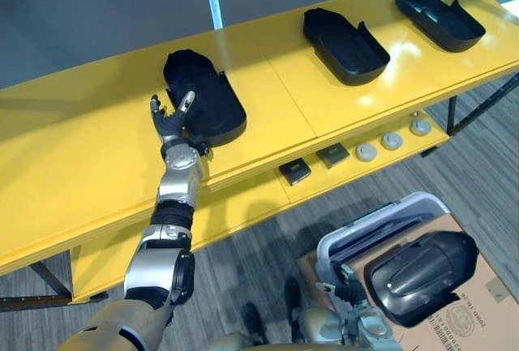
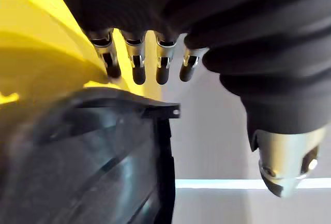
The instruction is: Walk over and take plastic housings, then place them on the shelf
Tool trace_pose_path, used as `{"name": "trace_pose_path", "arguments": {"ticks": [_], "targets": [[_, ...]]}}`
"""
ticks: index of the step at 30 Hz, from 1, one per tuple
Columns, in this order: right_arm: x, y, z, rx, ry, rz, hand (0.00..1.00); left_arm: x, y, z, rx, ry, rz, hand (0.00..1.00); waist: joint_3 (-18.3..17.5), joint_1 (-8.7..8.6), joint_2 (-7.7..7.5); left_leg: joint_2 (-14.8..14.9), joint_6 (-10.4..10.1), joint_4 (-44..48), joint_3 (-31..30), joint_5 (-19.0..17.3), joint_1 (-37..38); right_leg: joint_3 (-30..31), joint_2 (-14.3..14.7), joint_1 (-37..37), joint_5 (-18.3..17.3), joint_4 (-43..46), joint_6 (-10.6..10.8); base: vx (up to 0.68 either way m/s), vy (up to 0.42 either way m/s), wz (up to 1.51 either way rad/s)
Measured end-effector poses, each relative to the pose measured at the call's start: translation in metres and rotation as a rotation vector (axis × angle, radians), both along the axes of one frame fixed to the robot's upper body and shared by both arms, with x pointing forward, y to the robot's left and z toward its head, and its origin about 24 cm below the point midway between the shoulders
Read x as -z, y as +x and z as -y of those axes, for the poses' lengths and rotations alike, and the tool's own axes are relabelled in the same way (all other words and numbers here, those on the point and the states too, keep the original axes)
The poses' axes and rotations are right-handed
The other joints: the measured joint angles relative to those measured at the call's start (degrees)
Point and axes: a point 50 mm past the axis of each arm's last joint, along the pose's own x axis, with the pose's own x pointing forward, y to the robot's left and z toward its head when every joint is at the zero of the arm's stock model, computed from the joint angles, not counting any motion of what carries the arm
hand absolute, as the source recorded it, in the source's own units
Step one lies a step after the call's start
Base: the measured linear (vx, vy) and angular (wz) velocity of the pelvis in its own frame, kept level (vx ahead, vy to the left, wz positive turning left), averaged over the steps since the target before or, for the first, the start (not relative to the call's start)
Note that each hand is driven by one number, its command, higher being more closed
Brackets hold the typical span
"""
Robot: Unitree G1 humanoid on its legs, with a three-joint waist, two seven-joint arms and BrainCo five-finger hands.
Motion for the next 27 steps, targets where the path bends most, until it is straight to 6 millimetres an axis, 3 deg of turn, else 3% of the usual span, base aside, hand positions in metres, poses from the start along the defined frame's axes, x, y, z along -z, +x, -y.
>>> {"name": "trace_pose_path", "arguments": {"ticks": [8, 9, 12, 18, 23, 27], "targets": [[0.002, -0.002, 0.001, 0.011, -0.007, -0.01, 0.0, -0.004, -0.03, 0.019, 0.018, 0.058, 0.125, 0.0, 0.0, 0.22, 0.02, -0.1, 0.0, 0.3, -1.3, 0.0, 0.5, -0.3, -0.1, 1.0, 0.0, -0.3, 0.0, -0.01, 0.004, 0.07], [0.002, -0.002, 0.001, 0.012, -0.007, -0.012, 0.0, -0.004, -0.036, 0.024, 0.033, 0.081, 0.146, 1.0, 0.0, 0.28, 0.03, -0.1, 0.0, 0.3, -1.4, 0.0, 0.5, -0.3, -0.1, 1.0, 0.0, -0.3, 0.0, 0.0, 0.0, 0.0], [0.003, -0.004, 0.003, 0.021, -0.009, -0.013, 0.0, 0.004, -0.057, 0.045, 0.117, 0.161, 0.187, 1.0, -0.1, 0.97, 0.13, -0.1, 0.0, 0.3, -1.3, 0.0, 0.4, -0.1, -0.1, 1.0, 0.0, -0.5, 0.0, -0.01, 0.0, -0.01], [0.004, -0.006, 0.006, 0.037, -0.01, -0.009, 0.0, 0.059, -0.097, 0.079, 0.317, 0.412, 0.042, 1.0, -0.2, 1.55, 0.24, 0.1, 0.0, 0.3, 0.1, 0.0, 0.8, 0.8, 0.3, 1.0, 0.0, -0.4, 0.0, -0.03, -0.006, -0.09], [0.004, -0.006, 0.004, 0.029, -0.011, -0.007, 0.0, 0.07, -0.104, 0.091, 0.394, 0.532, 0.013, 1.0, -0.2, 1.47, 0.34, 0.3, 0.0, 0.2, 0.3, 0.0, 0.8, 0.8, 0.4, 0.9, 0.0, -0.4, 0.0, -0.04, -0.011, -0.02], [0.007, -0.005, 0.005, 0.025, -0.016, -0.023, 0.0, 0.09, -0.103, 0.093, 0.432, 0.602, -0.075, 1.0, -1.1, 1.31, 1.07, 0.3, -0.3, -0.1, 0.6, -0.2, 0.6, 0.9, 0.4, 0.8, -0.1, -0.5, 0.1, -0.02, -0.004, -0.01]]}}
